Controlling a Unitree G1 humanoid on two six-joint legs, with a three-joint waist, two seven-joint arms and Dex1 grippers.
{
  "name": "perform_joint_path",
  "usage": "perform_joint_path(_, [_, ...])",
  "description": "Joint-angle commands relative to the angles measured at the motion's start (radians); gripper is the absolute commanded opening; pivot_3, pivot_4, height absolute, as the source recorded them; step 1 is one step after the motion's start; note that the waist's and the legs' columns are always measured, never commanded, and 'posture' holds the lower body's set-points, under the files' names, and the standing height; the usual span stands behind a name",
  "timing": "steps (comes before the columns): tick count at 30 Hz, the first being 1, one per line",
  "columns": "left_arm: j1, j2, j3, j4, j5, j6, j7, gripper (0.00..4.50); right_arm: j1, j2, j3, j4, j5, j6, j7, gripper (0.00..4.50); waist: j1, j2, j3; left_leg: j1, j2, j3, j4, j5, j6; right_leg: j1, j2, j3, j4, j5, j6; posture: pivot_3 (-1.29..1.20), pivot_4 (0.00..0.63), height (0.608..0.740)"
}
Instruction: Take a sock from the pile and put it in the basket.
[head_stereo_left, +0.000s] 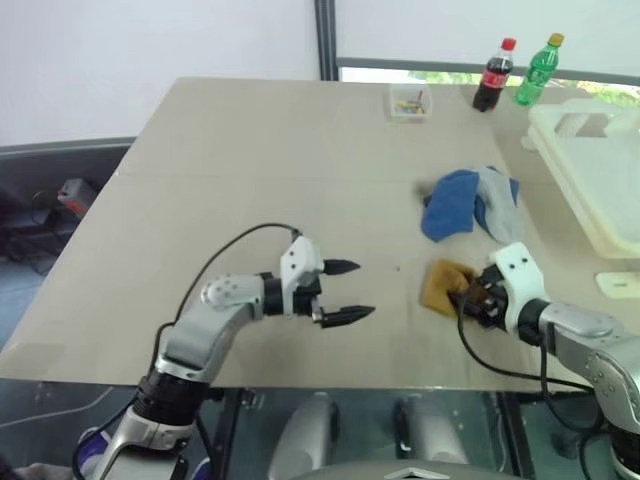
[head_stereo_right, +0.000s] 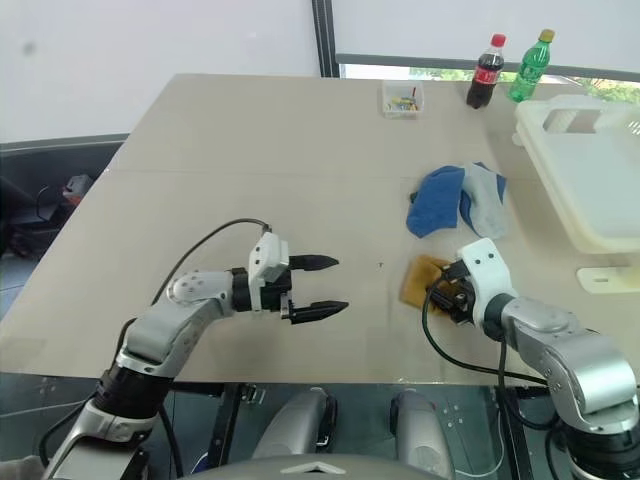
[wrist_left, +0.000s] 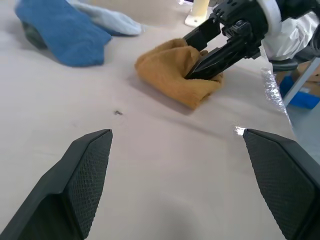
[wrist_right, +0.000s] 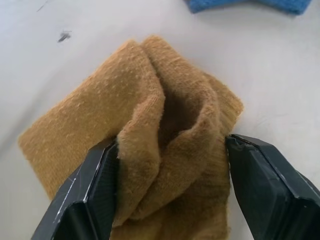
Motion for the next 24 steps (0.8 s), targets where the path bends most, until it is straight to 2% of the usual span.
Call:
perform_joint_path(1, [-0.018, -0.002, 0.023, -0.044, -0.01, -0.029, 0.009, 4.5, 0.015, 0.013, 0.038, 0.094, -0.009, 0.053, -0.007, 3.14, -0.002, -0.002, -0.001, 0.001, 0.0, 0.0, 0.0, 0.0, 0.0, 0.001, 0.0, 0.0, 0.0, 0.0, 0.0, 0.0, 0.15, 0.74])
perform_joint_path(3, [-0.022, -0.008, 0.03, -0.065, -0.029, -0.022, 0.014, 4.5, 0.022, -0.008, 0.083, 0.112, -0.001, 0.059, 0.019, 2.54, -0.008, -0.005, -0.003, 0.003, 0.001, 0.0, 0.0, 0.0, 0.0, 0.003, 0.0, 0.0, 0.0, 0.0, 0.0, 0.0, 0.15, 0.74])
perform_joint_path(5, [-0.019, -0.011, 0.033, -0.088, -0.046, -0.019, 0.012, 4.5, 0.027, -0.009, 0.093, 0.123, 0.011, 0.067, 0.034, 1.74, -0.011, -0.009, -0.007, 0.004, 0.001, 0.0, 0.0, 0.0, 0.0, 0.004, 0.0, 0.0, 0.0, 0.0, 0.0, 0.0, 0.15, 0.74])
perform_joint_path(7, [-0.008, -0.018, 0.033, -0.098, -0.051, -0.035, 0.012, 4.5, 0.032, 0.0, 0.089, 0.139, 0.018, 0.065, 0.044, 0.71, -0.011, -0.012, -0.01, 0.004, 0.001, -0.001, 0.0, 0.0, 0.0, 0.005, 0.0, -0.002, 0.0, 0.0, 0.0, 0.0, 0.15, 0.74])
perform_joint_path(9, [-0.003, -0.025, 0.03, -0.1, -0.048, -0.052, 0.015, 4.5, 0.028, 0.008, 0.081, 0.154, 0.021, 0.061, 0.047, 0.13, -0.012, -0.016, -0.014, 0.005, 0.002, -0.001, 0.0, 0.0, 0.0, 0.005, 0.0, -0.002, -0.001, 0.0, 0.0, 0.0, 0.15, 0.74])
perform_joint_path(13, [-0.002, -0.055, 0.035, -0.092, -0.045, -0.081, 0.036, 4.5, -0.01, 0.077, -0.001, 0.169, 0.059, 0.04, 0.048, 0.11, -0.012, -0.018, -0.016, 0.006, 0.002, -0.002, 0.0, 0.0, 0.0, 0.007, 0.0, -0.002, -0.002, 0.0, 0.0, 0.0, 0.15, 0.74])
perform_joint_path(18, [-0.027, -0.111, 0.039, -0.08, -0.049, -0.106, 0.078, 4.5, -0.12, 0.229, -0.226, 0.182, 0.134, -0.081, 0.012, 0.11, -0.026, -0.012, -0.012, 0.006, 0.004, 0.0, 0.0, 0.0, 0.0, 0.006, 0.002, 0.0, -0.002, 0.0, 0.0, 0.0, 0.15, 0.74])
perform_joint_path(21, [-0.074, -0.165, 0.056, -0.078, -0.075, -0.085, 0.13, 4.5, -0.259, 0.28, -0.396, 0.233, 0.182, -0.144, -0.069, 0.1, -0.022, 0.001, -0.003, 0.002, 0.003, 0.001, 0.0, 0.0, 0.0, 0.001, 0.002, 0.001, 0.0, 0.003, 0.004, 0.0, 0.15, 0.74])
perform_joint_path(24, [-0.136, -0.212, 0.05, -0.048, -0.069, -0.091, 0.163, 4.5, -0.423, 0.253, -0.516, 0.351, 0.188, -0.223, -0.147, 0.1, -0.018, 0.003, -0.002, -0.002, 0.001, 0.001, 0.0, 0.0, 0.0, -0.002, 0.002, 0.002, 0.002, 0.003, 0.004, 0.0, 0.15, 0.74])
